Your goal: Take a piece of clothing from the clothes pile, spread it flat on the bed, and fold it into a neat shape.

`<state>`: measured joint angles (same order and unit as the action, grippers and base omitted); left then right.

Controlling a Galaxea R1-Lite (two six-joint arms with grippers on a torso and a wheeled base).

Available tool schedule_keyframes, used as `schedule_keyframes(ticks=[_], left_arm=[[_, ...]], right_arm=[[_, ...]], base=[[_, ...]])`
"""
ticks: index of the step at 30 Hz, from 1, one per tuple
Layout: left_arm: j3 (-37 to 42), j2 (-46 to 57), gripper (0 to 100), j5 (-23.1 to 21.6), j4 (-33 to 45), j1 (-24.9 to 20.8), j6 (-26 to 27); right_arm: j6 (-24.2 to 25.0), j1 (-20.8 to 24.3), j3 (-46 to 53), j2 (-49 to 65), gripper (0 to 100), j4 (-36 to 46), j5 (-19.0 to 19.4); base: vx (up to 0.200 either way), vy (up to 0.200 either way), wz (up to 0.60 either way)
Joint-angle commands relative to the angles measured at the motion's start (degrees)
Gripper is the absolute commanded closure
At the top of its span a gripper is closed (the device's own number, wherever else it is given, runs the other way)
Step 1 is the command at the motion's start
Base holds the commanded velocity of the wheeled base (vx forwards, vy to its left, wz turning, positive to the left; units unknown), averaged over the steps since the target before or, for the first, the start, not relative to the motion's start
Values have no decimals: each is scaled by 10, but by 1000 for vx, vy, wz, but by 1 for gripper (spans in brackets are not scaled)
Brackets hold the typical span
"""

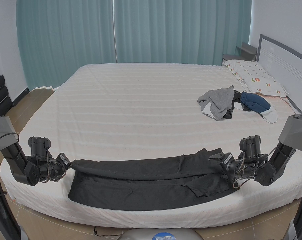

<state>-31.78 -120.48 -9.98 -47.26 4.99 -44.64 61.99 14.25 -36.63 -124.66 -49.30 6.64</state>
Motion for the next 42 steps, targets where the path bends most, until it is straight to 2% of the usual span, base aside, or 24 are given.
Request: schedule_keyframes(ticks=[1, 5, 6, 16, 21, 26, 36, 37, 42], left_arm=[[0, -4, 100, 1, 0, 0, 0], [-1, -3, 100, 1, 0, 0, 0], [-1, -3, 100, 1, 0, 0, 0], [-1, -3, 100, 1, 0, -1, 0], [-6, -2, 100, 1, 0, -1, -4], [-7, 0, 100, 1, -1, -1, -5], [-7, -3, 100, 1, -1, -1, -5], [-7, -3, 100, 1, -1, -1, -5], [-6, -4, 100, 1, -1, -1, -5]], right_arm=[[1, -2, -13, -23, 0, 1, -1], [2, -3, -20, -25, 0, 3, -1], [2, -3, -20, -25, 100, 3, -1], [2, -12, -32, -17, 100, 34, -5], [7, -18, -41, -12, 100, 32, -4], [31, -25, -61, -8, 100, 28, -6], [25, -25, -46, 1, 100, 28, -5], [22, -26, -44, 1, 0, 28, -4], [3, -26, -43, -5, 0, 28, 4]], base=[[0, 0, 0], [0, 0, 0], [0, 0, 0], [0, 0, 0], [0, 0, 0], [0, 0, 0], [0, 0, 0], [0, 0, 0], [0, 0, 0]])
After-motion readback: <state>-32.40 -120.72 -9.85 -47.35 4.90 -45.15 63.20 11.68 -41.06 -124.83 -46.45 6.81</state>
